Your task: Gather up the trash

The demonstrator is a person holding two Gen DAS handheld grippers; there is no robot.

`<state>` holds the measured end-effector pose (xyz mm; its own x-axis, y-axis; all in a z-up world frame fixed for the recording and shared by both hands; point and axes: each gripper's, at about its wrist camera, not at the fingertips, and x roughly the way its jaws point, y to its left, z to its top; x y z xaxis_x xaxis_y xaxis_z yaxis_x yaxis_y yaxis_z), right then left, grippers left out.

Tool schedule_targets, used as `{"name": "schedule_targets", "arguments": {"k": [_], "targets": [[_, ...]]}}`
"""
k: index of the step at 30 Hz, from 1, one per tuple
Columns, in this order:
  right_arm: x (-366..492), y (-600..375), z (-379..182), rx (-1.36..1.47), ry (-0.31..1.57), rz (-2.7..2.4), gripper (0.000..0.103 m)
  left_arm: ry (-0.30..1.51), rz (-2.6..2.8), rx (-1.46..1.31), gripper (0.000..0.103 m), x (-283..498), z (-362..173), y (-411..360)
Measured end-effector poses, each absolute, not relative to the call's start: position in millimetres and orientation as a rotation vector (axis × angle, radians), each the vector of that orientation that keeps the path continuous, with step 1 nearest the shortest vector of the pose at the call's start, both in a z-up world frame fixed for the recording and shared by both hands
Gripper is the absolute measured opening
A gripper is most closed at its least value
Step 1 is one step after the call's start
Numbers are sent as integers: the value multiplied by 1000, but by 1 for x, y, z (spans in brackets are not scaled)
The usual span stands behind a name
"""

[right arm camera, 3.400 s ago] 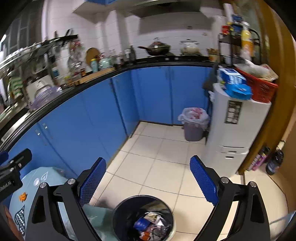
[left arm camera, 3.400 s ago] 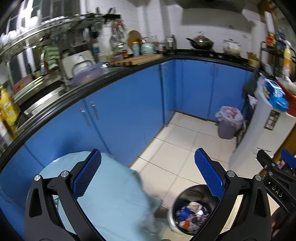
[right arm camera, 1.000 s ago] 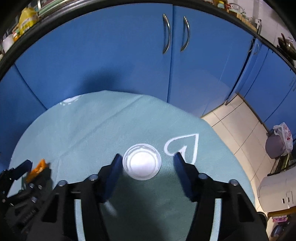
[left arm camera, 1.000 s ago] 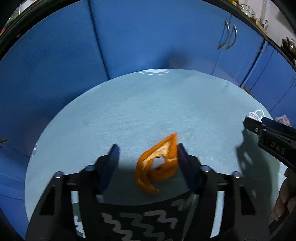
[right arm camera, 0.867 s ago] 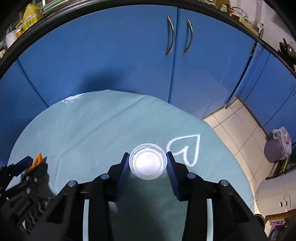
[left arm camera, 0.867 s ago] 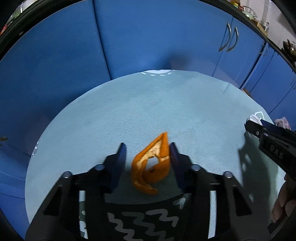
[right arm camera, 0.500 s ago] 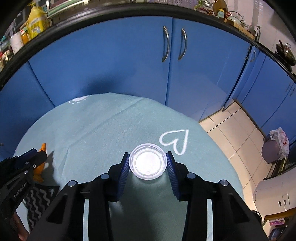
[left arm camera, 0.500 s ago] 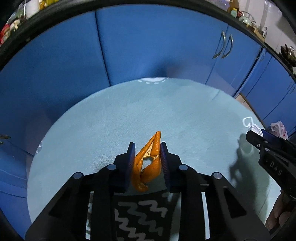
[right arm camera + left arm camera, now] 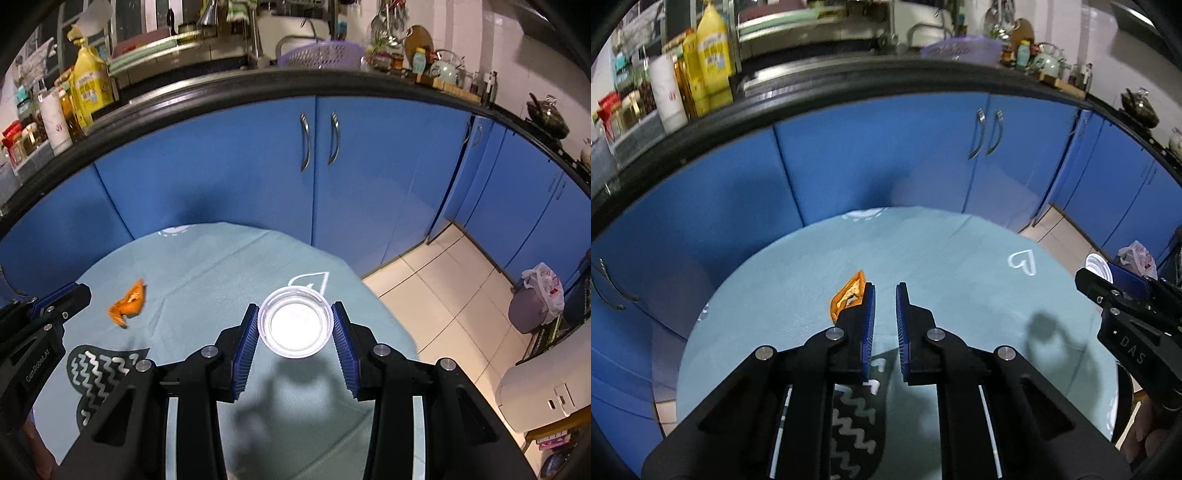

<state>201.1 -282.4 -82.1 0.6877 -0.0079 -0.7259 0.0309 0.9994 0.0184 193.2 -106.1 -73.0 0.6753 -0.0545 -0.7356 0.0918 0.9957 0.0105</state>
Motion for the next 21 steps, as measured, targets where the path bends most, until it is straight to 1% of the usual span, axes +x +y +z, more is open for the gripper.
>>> {"name": "schedule_targets", "arguments": {"k": [5, 8, 12, 14, 15, 16, 17, 18, 19, 21], "targets": [[181, -288, -69, 8, 770, -36, 39, 818, -89, 53, 10, 183, -67, -110], [177, -290, -71, 10, 770, -41, 39, 822, -65, 48, 12, 187, -77, -102], [182, -289, -80, 8, 789, -40, 39, 905, -47, -16, 12, 206, -100, -76], [191, -286, -87, 16, 801, -35, 39, 933, -51, -47, 15, 213, -109, -67], [193, -285, -89, 18, 804, -33, 39, 945, -50, -59, 28, 216, -113, -63], [200, -282, -94, 20, 814, -29, 39, 955, -47, -77, 65, 221, -119, -58], [203, -281, -97, 20, 820, -27, 39, 953, -37, -87, 91, 223, -122, -54], [207, -279, -101, 20, 830, -23, 39, 923, -25, -98, 97, 223, -123, -50], [212, -278, -106, 19, 840, -20, 39, 877, -6, -100, 100, 222, -122, -47], [221, -275, -114, 18, 859, -13, 39, 862, 16, -64, 100, 229, -125, -48]]}}
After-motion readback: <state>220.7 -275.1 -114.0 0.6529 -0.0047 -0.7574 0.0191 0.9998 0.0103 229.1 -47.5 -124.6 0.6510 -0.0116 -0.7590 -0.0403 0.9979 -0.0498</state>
